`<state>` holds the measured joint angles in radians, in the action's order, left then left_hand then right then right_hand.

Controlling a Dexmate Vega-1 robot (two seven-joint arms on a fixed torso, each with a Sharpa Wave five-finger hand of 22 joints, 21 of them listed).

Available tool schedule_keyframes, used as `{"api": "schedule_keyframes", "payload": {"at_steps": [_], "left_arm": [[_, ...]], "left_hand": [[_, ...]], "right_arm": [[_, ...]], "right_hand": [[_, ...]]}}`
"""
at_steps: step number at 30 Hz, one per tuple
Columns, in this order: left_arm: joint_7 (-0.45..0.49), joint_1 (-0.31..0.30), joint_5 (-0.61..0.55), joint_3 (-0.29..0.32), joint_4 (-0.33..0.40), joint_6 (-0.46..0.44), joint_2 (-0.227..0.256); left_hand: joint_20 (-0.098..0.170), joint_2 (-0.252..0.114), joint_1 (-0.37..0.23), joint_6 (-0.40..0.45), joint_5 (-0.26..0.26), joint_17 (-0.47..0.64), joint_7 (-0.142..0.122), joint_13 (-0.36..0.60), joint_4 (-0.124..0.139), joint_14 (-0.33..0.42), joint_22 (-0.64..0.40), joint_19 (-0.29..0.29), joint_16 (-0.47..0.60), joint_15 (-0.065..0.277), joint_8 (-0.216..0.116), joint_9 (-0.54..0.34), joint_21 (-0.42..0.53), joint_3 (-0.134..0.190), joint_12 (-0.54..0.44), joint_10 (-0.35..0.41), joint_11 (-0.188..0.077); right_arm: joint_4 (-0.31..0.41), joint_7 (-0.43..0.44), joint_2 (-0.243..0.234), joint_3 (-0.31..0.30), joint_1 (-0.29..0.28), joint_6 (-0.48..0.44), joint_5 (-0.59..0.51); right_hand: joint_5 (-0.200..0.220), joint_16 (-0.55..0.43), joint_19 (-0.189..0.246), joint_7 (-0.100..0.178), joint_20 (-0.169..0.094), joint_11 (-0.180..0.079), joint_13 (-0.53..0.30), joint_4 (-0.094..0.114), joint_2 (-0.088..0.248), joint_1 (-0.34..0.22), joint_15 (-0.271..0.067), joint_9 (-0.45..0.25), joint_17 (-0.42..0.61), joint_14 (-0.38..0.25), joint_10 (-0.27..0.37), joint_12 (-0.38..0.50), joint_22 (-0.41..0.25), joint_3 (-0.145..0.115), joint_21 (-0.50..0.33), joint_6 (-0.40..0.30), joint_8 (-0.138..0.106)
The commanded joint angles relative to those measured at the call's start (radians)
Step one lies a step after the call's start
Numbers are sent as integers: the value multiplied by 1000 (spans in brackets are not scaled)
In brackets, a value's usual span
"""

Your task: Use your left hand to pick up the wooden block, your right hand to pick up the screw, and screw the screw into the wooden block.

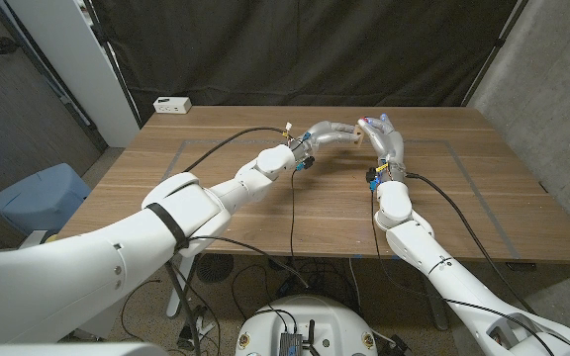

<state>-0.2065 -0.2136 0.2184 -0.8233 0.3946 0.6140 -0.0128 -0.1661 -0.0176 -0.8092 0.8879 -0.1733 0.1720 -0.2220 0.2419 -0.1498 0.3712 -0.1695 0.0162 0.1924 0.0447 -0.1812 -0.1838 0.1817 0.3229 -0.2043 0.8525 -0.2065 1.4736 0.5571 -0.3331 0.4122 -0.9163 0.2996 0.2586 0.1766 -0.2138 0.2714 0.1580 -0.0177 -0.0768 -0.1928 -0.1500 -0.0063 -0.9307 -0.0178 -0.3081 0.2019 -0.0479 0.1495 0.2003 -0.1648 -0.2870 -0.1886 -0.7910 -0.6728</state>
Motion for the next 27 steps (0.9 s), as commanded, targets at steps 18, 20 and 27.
{"api": "schedule_keyframes", "payload": {"at_steps": [18, 20, 27], "left_arm": [[-5, -12, 1, 8, 13, 19, 2], [-7, -13, 0, 8, 14, 19, 3], [-8, -14, 0, 9, 16, 21, 2]], "left_hand": [[-5, -15, 1, -5, -7, 4, -1, 3, 2, 2, -4, 8, 4, 47, -7, -5, 10, 7, -5, -7, 3], [-5, -15, 1, -6, -7, 4, -1, 3, 1, 2, -4, 8, 4, 48, -6, -5, 10, 7, -5, -7, 3], [-3, -16, 1, -14, -7, 4, -1, 4, 1, 3, -4, 9, 5, 47, -4, -5, 10, 6, -6, -6, 5]], "right_arm": [[32, -21, -25, 3, -14, -26, 4], [31, -25, -26, 3, -15, -20, 6], [35, -36, -34, 0, -21, -9, 7]], "right_hand": [[3, 11, -21, 10, 10, 0, -6, 3, -15, 19, 9, 14, 5, 26, -38, -11, -6, 19, 2, 49, 20], [3, 12, -25, 11, 12, 1, -6, 3, -21, 24, 10, 18, 5, 30, -44, -12, -6, 22, 3, 56, 25], [4, 14, -41, 9, 16, 6, -7, 8, -35, 43, 16, 29, 6, 47, -65, -14, -7, 34, 5, 93, 43]]}}
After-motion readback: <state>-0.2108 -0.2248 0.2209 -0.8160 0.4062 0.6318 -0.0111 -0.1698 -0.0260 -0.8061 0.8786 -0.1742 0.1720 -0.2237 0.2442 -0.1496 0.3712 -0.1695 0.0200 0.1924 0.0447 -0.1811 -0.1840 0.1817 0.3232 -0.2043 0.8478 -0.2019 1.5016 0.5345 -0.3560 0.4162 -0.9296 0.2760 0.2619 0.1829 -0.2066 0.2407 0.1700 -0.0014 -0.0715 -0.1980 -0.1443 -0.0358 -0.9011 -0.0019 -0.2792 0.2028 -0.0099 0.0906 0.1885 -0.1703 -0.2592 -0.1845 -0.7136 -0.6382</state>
